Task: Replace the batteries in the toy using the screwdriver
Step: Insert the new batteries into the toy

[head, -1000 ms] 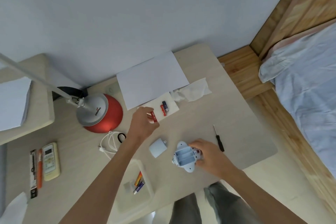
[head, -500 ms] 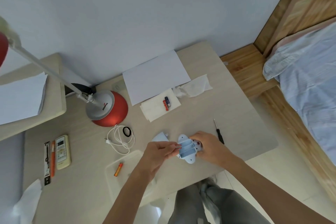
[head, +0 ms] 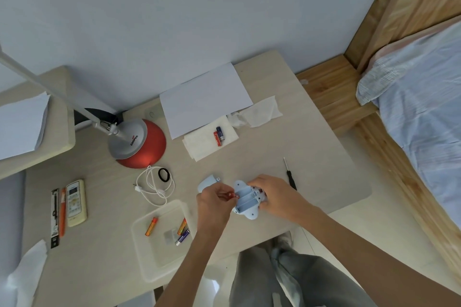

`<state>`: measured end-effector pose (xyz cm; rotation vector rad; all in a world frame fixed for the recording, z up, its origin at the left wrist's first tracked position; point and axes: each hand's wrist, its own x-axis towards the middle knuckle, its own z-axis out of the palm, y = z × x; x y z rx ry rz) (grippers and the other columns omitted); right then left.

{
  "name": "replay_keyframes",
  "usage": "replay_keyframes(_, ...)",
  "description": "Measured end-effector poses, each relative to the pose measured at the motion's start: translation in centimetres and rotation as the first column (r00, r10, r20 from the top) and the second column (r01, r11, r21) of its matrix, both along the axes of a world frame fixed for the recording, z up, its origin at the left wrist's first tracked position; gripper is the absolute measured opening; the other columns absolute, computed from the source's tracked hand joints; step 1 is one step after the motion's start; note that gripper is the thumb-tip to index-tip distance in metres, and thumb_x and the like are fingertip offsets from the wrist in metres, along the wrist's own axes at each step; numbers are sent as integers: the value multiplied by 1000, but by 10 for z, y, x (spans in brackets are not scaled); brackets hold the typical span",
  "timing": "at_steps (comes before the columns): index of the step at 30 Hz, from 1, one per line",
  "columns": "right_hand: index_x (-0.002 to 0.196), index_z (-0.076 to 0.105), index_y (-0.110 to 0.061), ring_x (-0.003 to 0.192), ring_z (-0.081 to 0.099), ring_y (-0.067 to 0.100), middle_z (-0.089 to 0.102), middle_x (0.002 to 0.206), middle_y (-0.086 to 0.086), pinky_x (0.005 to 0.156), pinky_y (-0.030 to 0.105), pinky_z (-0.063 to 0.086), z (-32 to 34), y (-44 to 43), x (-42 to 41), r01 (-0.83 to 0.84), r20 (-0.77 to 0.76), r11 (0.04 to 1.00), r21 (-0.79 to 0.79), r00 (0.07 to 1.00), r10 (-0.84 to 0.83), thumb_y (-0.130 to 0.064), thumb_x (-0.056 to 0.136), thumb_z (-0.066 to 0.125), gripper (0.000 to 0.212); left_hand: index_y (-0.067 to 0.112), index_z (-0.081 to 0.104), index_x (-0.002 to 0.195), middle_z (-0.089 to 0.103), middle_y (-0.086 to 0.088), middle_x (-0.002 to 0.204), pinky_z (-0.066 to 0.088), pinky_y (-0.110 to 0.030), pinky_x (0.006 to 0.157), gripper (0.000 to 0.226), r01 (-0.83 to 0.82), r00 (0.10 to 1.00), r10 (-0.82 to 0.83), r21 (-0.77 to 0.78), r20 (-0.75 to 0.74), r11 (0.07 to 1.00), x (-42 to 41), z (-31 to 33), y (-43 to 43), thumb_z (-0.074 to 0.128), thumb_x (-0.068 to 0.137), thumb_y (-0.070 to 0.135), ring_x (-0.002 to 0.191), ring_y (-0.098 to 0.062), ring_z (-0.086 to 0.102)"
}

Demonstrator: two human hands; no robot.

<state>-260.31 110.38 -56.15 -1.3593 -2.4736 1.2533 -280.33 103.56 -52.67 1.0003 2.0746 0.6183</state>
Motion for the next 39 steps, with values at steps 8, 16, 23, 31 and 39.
replay_keyframes(8, 137, 62, -21, 108, 66, 15, 68, 125, -3, 98, 33, 57, -2, -1, 0, 7, 0, 1000, 12, 1000, -7, -17, 89, 79, 51, 12, 84, 107, 79, -2, 104, 63, -27, 86, 18, 199, 970, -190, 49, -149, 979, 12, -6, 5, 85, 89, 13, 89, -17, 72)
replay_keyframes(16, 140, 62, -22, 112, 67, 14, 69, 129, -3, 101, 29, 56, -4, -2, 0, 19, -14, 1000, 4, 1000, -19, -23, 88, 83, 56, 14, 83, 109, 70, 1, 105, 51, -11, 77, 20, 342, 915, -308, 94, -261, 935, 14, -12, 5, 85, 90, 21, 87, -12, 65)
replay_keyframes(23, 139, 62, -23, 113, 67, 14, 69, 128, -3, 101, 26, 55, -4, -2, 1, 23, -32, 1000, -10, 999, -24, -28, 87, 84, 56, 13, 83, 107, 73, 1, 102, 49, -9, 77, 32, 364, 911, -334, 87, -243, 927, 8, -20, 11, 94, 79, 24, 84, -11, 63)
replay_keyframes(31, 136, 63, -23, 110, 67, 12, 69, 125, -5, 100, 30, 57, -4, 0, 1, 22, -22, 1000, -12, 999, -23, -23, 86, 85, 55, 18, 84, 99, 76, 12, 93, 65, -27, 77, 40, 152, 988, -154, 63, 24, 986, -4, -26, 22, 100, 69, 37, 83, -9, 74)
replay_keyframes(39, 131, 66, -23, 105, 67, 13, 70, 119, -5, 95, 35, 59, -3, 1, 2, 21, -15, 1000, -19, 1000, -21, -22, 83, 85, 52, 24, 79, 83, 74, 8, 89, 64, -30, 80, 29, 109, 986, -112, 36, 120, 993, -1, -40, 31, 100, 68, 37, 83, -11, 72)
